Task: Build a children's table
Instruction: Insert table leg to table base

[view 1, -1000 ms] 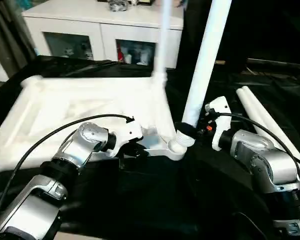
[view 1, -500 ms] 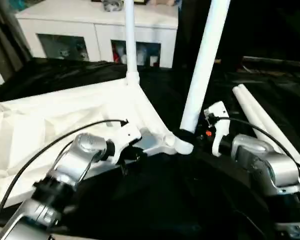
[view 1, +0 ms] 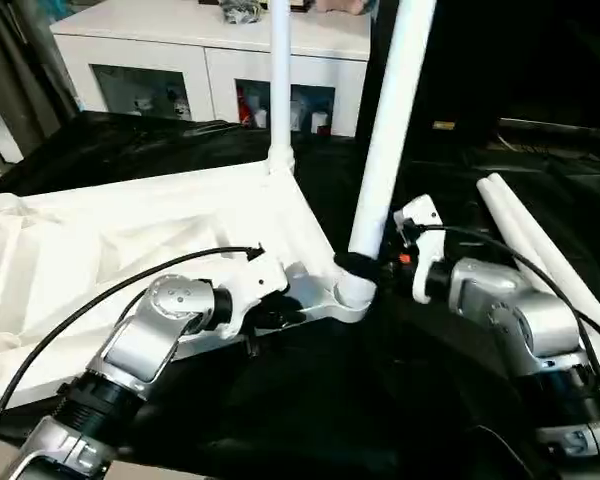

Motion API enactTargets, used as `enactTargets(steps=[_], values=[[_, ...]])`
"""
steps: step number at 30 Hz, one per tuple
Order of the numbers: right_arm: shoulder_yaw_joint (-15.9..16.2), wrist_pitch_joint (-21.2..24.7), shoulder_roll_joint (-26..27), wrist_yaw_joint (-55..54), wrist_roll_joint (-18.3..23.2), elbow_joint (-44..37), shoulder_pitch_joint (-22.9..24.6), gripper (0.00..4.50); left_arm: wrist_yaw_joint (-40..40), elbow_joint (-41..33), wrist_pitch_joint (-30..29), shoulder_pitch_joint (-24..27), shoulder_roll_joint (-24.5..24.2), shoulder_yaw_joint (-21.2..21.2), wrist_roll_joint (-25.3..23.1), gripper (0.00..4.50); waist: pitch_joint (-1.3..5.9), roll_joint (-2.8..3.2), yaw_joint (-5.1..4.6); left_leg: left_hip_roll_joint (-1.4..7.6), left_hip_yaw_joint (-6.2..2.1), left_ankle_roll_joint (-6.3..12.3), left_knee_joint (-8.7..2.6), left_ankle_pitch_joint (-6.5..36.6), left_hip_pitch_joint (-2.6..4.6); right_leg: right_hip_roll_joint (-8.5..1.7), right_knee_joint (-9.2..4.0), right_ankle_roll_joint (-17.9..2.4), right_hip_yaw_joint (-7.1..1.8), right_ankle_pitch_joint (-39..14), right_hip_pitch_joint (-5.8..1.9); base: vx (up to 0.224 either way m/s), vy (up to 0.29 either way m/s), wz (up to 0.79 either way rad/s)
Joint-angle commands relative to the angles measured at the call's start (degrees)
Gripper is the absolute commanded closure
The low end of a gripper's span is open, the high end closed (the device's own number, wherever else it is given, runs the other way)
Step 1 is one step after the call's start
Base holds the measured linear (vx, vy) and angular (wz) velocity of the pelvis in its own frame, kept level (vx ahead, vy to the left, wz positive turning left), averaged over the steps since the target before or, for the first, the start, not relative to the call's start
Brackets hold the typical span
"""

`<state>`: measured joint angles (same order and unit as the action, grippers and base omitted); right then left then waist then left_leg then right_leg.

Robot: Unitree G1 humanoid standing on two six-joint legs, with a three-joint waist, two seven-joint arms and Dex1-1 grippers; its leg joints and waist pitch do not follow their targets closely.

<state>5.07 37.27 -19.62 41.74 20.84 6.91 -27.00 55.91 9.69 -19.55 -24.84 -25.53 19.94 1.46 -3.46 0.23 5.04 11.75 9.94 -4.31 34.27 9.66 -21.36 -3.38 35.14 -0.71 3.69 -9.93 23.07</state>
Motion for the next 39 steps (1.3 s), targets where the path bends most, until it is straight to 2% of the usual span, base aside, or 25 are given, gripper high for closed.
enactTargets(steps=[1,8,16,17,20,23,26,34,39], values=[[0.1,-0.8,-0.4,0.3,0.0,-0.3,-0.6,2.57,0.1,-0.4,-0.6,0.0,-0.3,-0.8,0.0,3.6,4.04,-0.4,-0.05,1.14,-0.26,-0.46,-3.94,12.1,0.91,-4.12,-4.6,-8.1,-2.66,-18.4,-2.48,0.0,0.0,0.0],[0.2,-1.3,-0.1,0.4,-0.6,0.4,-1.2,2.57,1.2,-0.3,-2.3,0.3,-1.6,0.3,-0.4,3.6,3.94,-0.41,-0.08,1.09,-0.29,-0.71,-3.97,12.9,0.94,-4.15,-4.86,-7.5,-2.64,-20.5,-2.39,0.0,0.0,0.0],[0.3,-1.7,0.4,0.3,-0.8,0.8,-1.3,2.57,1.5,0.0,-2.7,0.5,-2.0,0.7,-0.6,3.6,4.02,-0.3,-0.06,1.15,-0.32,-0.72,-3.99,12.7,0.97,-4.13,-4.74,-7.8,-2.65,-19.3,-2.37,0.0,0.0,0.0],[0.3,-1.8,0.5,0.3,-0.8,0.9,-1.4,2.57,1.4,0.0,-2.7,0.5,-2.0,0.7,-0.6,3.88,4.0,-0.3,-0.08,1.16,-0.34,-0.76,-4.04,12.8,0.95,-4.12,-4.7,-8.0,-2.63,-19.2,-2.39,0.0,0.0,0.0],[0.3,-2.0,0.8,0.3,-1.0,1.2,-1.6,2.57,1.2,0.2,-3.1,0.4,-1.8,0.5,-0.5,3.95,4.01,-0.29,-0.09,1.15,-0.32,-0.78,-4.01,12.9,0.95,-4.16,-4.7,-8.1,-2.64,-19.2,-2.38,0.0,0.0,0.0],[0.8,-2.3,0.7,0.5,-1.6,1.8,-1.7,2.57,1.2,0.3,-3.1,0.3,-1.7,0.4,-0.4,4.39,3.95,-0.12,-0.13,1.15,-0.36,-0.89,-4.05,13.3,0.95,-4.14,-4.79,-8.1,-2.63,-19.5,-2.37,0.0,0.0,0.0],[1.2,-2.8,0.9,0.4,-2.1,2.6,-1.9,2.57,1.9,0.3,-3.2,0.3,-1.9,0.6,-0.3,4.45,3.94,-0.23,-0.13,1.09,-0.34,-0.92,-4.02,13.6,0.96,-4.16,-4.91,-7.9,-2.61,-20.4,-2.39,0.0,0.0,0.0],[2.1,-3.6,1.3,0.7,-3.1,4.9,-2.8,2.57,2.4,0.2,-3.1,0.5,-1.7,0.9,-0.1,4.5,4.06,-0.28,-0.12,1.17,-0.3,-0.75,-3.98,12.5,0.96,-4.12,-4.49,-8.9,-2.65,-17.7,-2.43,0.0,0.0,0.0],[2.6,-3.2,0.9,1.2,-3.3,5.5,-3.0,2.57,2.4,0.5,-2.9,0.4,-1.7,0.9,-0.2,4.5,4.04,-0.41,-0.08,1.19,-0.28,-0.63,-4.0,12.3,0.91,-4.18,-4.47,-8.8,-2.71,-17.5,-2.51,0.0,0.0,0.0]])
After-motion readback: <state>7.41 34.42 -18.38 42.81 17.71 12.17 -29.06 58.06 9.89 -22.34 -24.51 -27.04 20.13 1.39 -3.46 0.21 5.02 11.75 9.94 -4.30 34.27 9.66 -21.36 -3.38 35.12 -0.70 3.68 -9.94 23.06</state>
